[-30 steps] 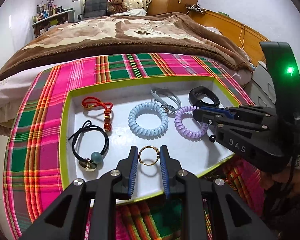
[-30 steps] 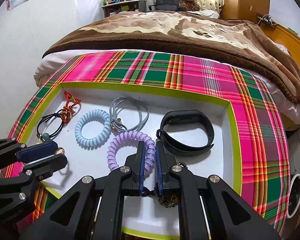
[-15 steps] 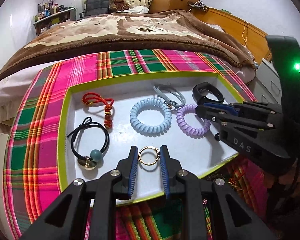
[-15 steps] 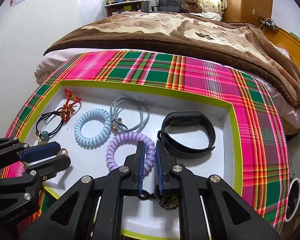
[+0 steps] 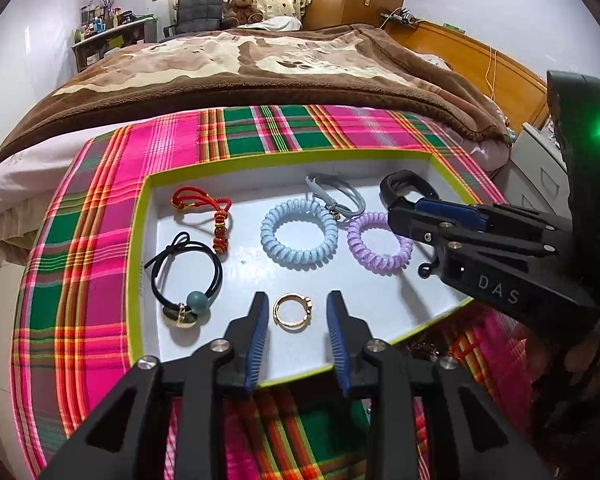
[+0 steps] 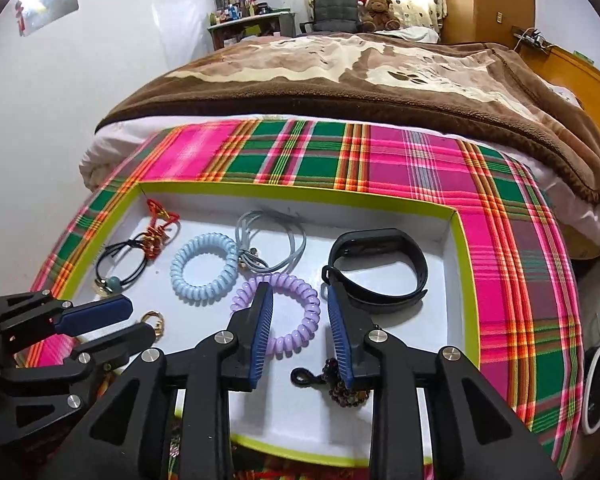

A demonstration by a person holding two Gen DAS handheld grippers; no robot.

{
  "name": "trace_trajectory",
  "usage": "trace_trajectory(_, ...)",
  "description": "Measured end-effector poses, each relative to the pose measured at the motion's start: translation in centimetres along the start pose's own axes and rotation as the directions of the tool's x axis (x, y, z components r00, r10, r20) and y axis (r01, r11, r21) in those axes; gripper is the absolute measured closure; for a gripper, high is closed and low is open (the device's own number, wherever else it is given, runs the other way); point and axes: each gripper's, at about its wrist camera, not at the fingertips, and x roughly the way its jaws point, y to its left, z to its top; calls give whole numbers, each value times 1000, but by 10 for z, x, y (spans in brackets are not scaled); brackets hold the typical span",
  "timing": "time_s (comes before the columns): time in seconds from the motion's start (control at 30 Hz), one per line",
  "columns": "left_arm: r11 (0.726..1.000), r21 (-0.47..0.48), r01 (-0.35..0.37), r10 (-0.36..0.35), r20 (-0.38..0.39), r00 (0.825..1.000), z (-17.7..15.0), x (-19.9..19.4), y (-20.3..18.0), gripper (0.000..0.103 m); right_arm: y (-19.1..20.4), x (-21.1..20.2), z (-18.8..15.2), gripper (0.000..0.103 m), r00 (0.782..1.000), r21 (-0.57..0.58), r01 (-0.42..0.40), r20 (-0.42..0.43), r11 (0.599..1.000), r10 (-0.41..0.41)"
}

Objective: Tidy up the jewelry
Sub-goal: 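Release the gold ring with the left tool while the right tool releases the lavender coil, then withdraw both tools from the tray toward the remaining jewelry, then grasp the red tasseled cord with the right tool and lift it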

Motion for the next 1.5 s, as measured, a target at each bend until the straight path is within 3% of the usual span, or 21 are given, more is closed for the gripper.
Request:
trace_trajectory(0.13,1000,-14,8,-7,24,1000,-3,-15,0,65,0,-12,-3,60,1000,9,-14,23,1000,14)
trace_trajectory(0.53,997,-53,47,-42,98,994,-22,-61,2,59,-21,-69,-40,60,995,92,-38,93,995,29)
trace_trajectory(0.8,996,-74,58,-51,94,994,-44,-69,3,58,-33,-73,-74,60,999,174,-22,30,985,17)
trace_trajectory(1.0,995,-91,32,-23,101,995,-56,-74,8,58,-13,-63,-86,60,999,176,-36,2,984,36)
trace_trajectory(1.27,993,-118,27,-15,100,995,-71,-81,24,58,15,-43,-85,59,997,175,66,-42,982,-60)
trace_trajectory(1.37,991,-129,29,-16,101,995,-76,-82,29,58,20,-40,-83,48,997,176,77,-42,981,-70)
trace_trajectory(1.5,990,-132,42,-30,96,995,-78,-82,31,58,29,-35,-82,47,989,146,141,-59,979,-133)
